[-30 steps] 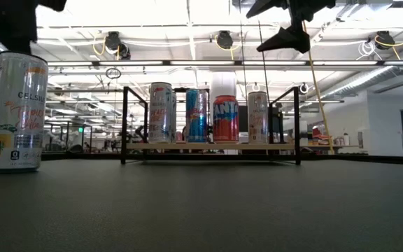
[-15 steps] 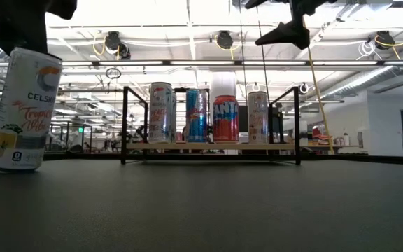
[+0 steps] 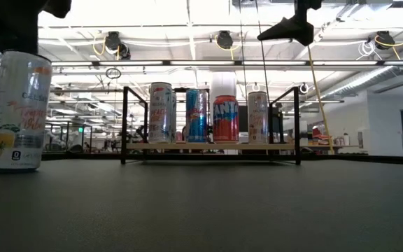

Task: Place canned beverage on shelf
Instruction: Put the white-yellow soda can on the shelf aligned with the other white-yellow soda can

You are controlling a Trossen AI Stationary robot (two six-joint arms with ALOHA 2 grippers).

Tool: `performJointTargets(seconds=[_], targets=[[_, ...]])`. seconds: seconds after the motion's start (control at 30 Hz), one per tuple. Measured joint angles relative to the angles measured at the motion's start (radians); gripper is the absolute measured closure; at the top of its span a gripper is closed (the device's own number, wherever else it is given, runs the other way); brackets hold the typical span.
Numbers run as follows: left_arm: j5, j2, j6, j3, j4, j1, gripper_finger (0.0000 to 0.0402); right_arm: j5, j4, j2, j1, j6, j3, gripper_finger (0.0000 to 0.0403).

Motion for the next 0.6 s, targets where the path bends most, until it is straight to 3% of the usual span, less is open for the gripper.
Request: performJointTargets(seconds=[0.17,0.33,0.5,0.6], targets=[[-0.002,-0.002,-0.074,0.071,-0.129,0.000,0.0030,0.022,-0.002,0.000,0.007,-0.001,0.000,0.0049],[-0.052,-0.003,-0.176,0.112,-0.146,0.000,0.0030,0.026,-0.003,0.000,0.006,-0.003,0.000,0.0049],[-0.083,0.008,-0.477,0.117,-0.106,-0.025,0.0030,0.020,-0.043,0.000,0.006,0.006,0.000,0.0049],[-0.116,0.050,-0.580,0.117,-0.101,-0.073,0.0030,0.000,-0.066,0.000,0.006,0.009,0.000,0.0049]])
